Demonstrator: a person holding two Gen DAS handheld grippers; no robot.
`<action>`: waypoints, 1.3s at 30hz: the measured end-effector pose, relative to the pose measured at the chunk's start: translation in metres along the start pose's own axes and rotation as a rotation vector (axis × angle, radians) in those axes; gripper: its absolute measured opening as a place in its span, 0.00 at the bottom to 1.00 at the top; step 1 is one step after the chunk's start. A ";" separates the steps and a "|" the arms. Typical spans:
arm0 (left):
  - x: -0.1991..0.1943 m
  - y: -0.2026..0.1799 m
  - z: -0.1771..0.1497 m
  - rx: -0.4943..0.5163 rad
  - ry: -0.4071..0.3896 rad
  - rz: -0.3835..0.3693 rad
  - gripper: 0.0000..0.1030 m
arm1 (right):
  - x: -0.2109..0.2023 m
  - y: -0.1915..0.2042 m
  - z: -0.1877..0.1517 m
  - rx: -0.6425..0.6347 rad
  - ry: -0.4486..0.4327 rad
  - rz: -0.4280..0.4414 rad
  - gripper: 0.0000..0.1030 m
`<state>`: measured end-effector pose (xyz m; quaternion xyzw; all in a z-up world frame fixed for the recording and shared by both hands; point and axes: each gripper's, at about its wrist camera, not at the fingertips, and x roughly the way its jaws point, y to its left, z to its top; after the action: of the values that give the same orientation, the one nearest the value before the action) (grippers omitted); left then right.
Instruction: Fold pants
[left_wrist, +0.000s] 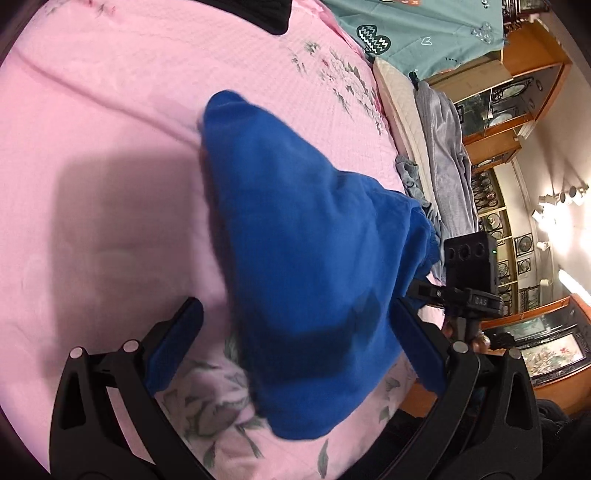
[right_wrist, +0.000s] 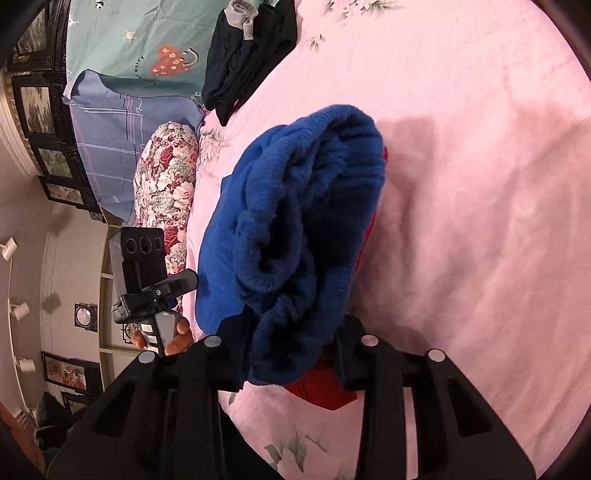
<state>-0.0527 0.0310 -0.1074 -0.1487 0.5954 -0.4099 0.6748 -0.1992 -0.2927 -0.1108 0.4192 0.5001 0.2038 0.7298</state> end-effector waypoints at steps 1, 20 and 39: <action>0.001 -0.001 -0.001 -0.003 -0.007 0.005 0.98 | -0.004 -0.005 -0.001 0.019 -0.006 0.002 0.34; 0.028 -0.013 0.001 -0.025 -0.015 -0.097 0.70 | -0.013 -0.030 0.007 0.050 0.006 0.049 0.33; -0.107 -0.063 0.154 0.240 -0.323 0.143 0.36 | -0.007 0.082 0.109 -0.255 -0.051 0.005 0.33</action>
<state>0.0710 0.0262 0.0472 -0.0882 0.4354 -0.3997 0.8018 -0.0939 -0.2963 -0.0236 0.3294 0.4502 0.2568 0.7892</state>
